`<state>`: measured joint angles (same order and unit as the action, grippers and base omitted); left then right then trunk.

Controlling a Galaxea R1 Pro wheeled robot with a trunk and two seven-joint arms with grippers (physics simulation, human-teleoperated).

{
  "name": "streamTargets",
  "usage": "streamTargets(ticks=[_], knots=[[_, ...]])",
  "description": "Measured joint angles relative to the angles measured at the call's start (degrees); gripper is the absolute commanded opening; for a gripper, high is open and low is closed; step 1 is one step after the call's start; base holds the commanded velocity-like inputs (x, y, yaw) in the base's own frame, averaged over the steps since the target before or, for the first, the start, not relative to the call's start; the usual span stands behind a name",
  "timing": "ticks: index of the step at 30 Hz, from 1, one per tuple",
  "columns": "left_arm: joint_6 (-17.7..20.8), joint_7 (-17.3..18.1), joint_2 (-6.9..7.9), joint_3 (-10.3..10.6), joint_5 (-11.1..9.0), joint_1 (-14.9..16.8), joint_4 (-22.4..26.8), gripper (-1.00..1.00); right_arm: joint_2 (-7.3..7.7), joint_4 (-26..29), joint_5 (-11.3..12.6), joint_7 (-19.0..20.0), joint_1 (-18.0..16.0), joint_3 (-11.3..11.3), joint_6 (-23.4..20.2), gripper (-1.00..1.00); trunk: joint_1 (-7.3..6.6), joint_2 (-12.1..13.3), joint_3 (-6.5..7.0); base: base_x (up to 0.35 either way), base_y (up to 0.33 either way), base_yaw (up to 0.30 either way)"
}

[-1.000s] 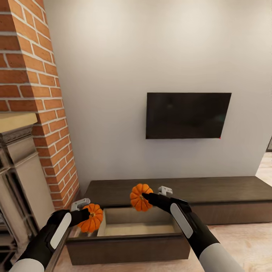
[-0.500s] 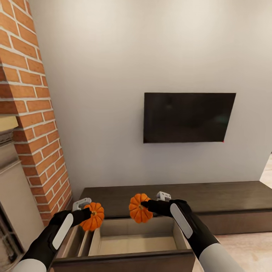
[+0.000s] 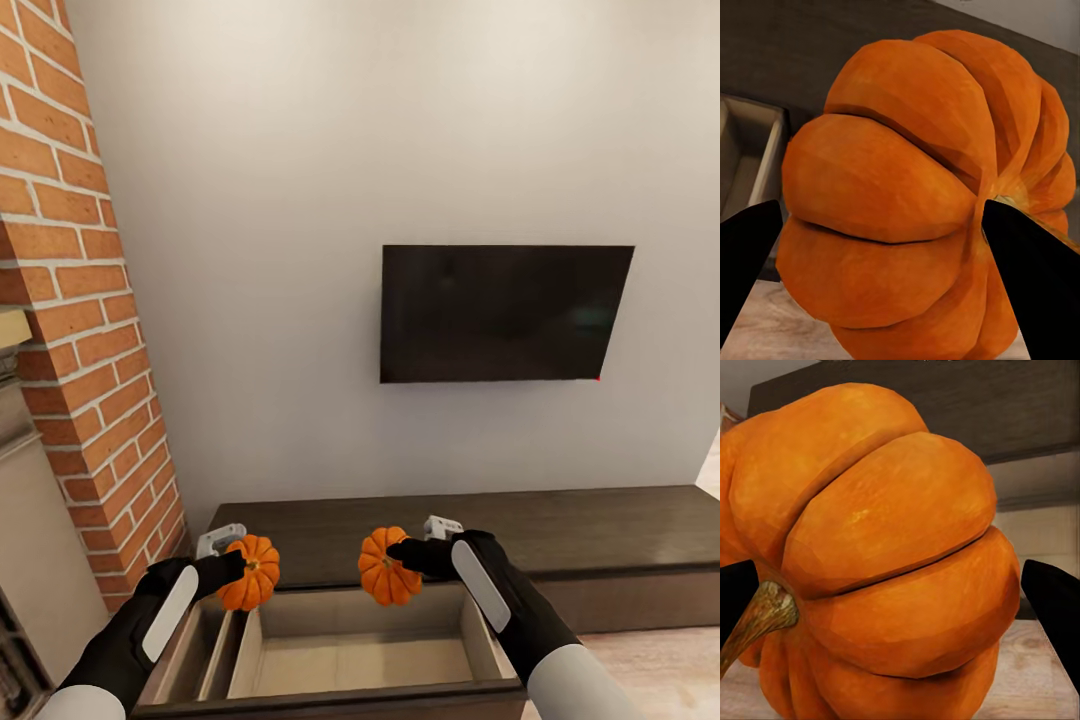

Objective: Place each of the two pumpkins and all three candles from the living room inside a cabinet in the living room (use any cabinet), then make sure every cabinet is closed, and position the cauldron so it is next to a table in the living room.

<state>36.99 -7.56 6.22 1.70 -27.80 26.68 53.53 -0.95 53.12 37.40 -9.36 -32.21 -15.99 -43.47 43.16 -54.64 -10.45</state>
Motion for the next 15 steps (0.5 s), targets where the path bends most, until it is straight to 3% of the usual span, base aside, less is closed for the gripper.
streamTargets(ticks=[6,15], knots=[[0.01,0.00,-0.03,0.39,-0.04,0.00,0.00,-1.00,-0.11,0.01,0.01,-0.50,0.00,-0.04,-0.01,-1.00,0.00,0.01,0.00,0.148,0.000,0.000],[-0.15,-0.05,-1.38,0.54,0.37,0.00,-0.01,-1.00,-0.12,0.01,-0.10,-0.64,0.00,-0.10,-0.04,-1.00,0.01,0.01,0.00,0.182,-0.062,0.000]])
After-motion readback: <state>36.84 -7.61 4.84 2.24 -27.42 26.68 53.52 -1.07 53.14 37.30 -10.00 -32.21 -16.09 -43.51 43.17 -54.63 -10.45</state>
